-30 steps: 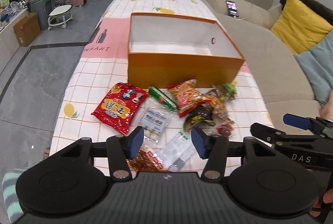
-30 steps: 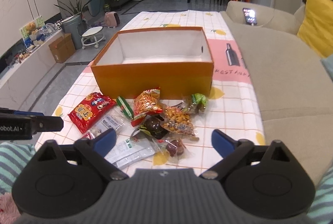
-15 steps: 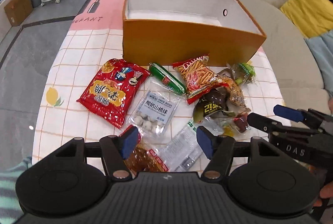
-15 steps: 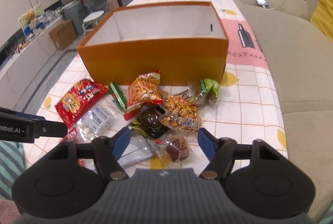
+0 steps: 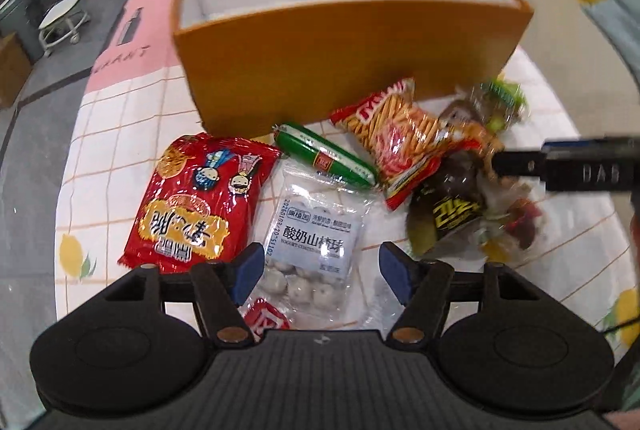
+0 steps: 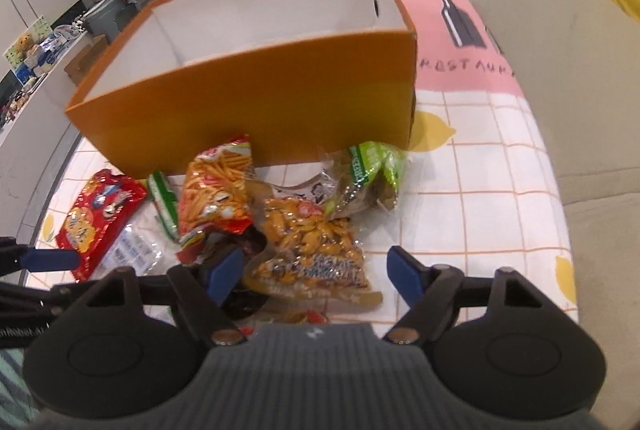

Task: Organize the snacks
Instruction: 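Grasp the hawthorn ball pack with left tool while right tool grasps the peanut pack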

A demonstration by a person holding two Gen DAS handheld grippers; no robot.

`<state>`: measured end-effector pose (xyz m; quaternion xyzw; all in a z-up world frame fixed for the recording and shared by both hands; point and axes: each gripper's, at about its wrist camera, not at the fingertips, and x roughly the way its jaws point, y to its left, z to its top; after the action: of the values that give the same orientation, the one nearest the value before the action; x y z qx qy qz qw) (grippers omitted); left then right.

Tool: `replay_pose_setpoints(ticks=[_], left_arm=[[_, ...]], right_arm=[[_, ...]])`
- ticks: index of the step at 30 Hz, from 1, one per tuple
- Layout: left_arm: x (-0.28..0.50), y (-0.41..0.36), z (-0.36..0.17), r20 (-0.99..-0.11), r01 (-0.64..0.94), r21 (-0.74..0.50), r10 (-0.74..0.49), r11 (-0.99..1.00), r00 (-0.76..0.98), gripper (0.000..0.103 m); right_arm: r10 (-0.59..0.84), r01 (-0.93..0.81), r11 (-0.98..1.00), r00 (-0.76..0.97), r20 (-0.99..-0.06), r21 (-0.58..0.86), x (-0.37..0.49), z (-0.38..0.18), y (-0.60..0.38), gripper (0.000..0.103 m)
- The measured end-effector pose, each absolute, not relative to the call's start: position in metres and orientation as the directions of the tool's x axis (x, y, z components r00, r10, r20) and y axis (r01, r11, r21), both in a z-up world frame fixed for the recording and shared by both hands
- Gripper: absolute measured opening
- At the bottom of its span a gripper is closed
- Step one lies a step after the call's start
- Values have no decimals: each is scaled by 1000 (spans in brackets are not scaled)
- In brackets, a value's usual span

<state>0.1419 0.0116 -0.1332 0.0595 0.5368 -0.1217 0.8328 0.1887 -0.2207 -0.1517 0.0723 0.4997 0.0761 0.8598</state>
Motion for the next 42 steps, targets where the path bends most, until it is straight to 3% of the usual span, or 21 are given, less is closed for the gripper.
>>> replay_pose_setpoints(ticks=[10, 18, 24, 29, 42], left_arm=[[159, 3, -156, -931, 313, 32, -86, 949, 354, 80], [167, -1, -168, -939, 315, 15, -95, 949, 331, 81], [170, 3, -172, -931, 306, -3, -114, 952, 347, 73], [161, -2, -164, -920, 279, 7, -103, 960, 377, 68], [133, 5, -114, -864, 231, -30, -141, 972, 483, 67]], right_arm=[[291, -12, 949, 421, -859, 315, 218, -180, -229, 78], [234, -85, 972, 444, -865, 219, 231, -186, -207, 81], [214, -119, 977, 458, -863, 179, 225, -182, -202, 75], [207, -126, 978, 459, -864, 167, 217, -173, -203, 69], [237, -120, 972, 481, -844, 204, 180, -140, -213, 69]])
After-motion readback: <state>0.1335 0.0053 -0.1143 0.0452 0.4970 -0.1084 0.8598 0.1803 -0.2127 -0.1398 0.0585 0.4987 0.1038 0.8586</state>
